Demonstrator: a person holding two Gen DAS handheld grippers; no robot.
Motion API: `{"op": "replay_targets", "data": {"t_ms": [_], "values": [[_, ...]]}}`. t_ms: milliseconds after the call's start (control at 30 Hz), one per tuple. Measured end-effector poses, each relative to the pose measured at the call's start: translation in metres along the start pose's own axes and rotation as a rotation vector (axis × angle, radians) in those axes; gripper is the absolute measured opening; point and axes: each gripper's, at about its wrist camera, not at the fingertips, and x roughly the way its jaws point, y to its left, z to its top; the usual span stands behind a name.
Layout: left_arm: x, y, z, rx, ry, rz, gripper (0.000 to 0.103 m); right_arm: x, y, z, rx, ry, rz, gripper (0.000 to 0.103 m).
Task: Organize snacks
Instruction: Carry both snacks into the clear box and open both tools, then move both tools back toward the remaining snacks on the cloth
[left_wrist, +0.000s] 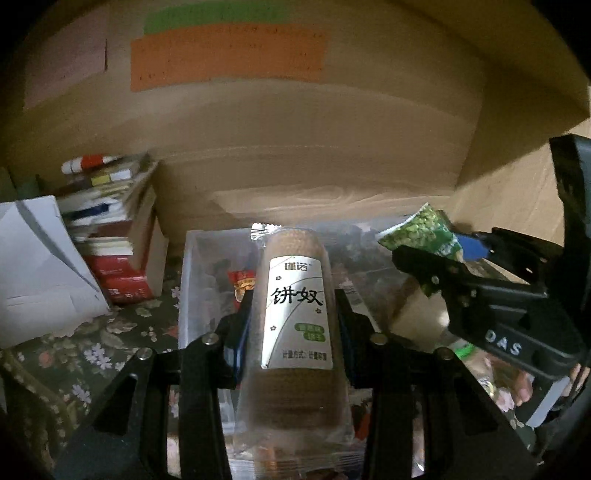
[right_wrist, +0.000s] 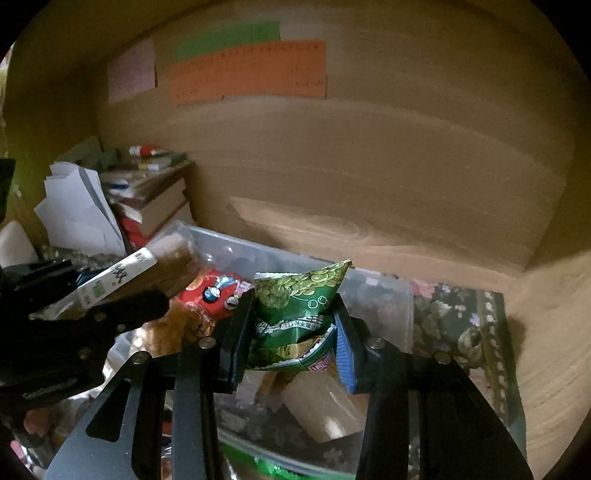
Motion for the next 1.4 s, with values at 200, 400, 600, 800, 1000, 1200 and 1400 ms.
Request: {"op": "replay_targets", "data": {"t_ms": [200,400,600,800,1000,1200,1400], "values": [[0.015,0.002,0.002,0.002,-0.005,0.026,0.04,0.003,-0.001,-0.001,0.002,0.012,-0.002,0.04],[-0.001,0.005,0.002,-0.002,-0.054,0.053,0.066,-0.014,0.0,0.002,0.011,-0.029,0.001,0.056],[-0.027,0.017,-0.01,-0.01,-0.072,0.06,0.079,-0.052,0.004,-0.009,0.013,-0.094,-0.002,0.069],[-0.057,0.031,-0.04,-0.023,-0.068,0.069,0.082,-0.078,0.009,-0.034,0.03,-0.116,0.005,0.075],[-0.064,0.045,-0.079,-0.018,0.007,0.099,0.082,-0.085,0.019,-0.061,0.066,-0.106,0.024,0.076],[-0.043,0.056,-0.104,-0.022,0.103,0.1,0.083,-0.081,0.034,-0.085,0.079,-0.063,0.058,0.076],[-0.018,0.059,-0.105,-0.027,0.153,0.05,0.091,-0.077,0.043,-0.098,0.083,-0.026,0.068,0.076]]}}
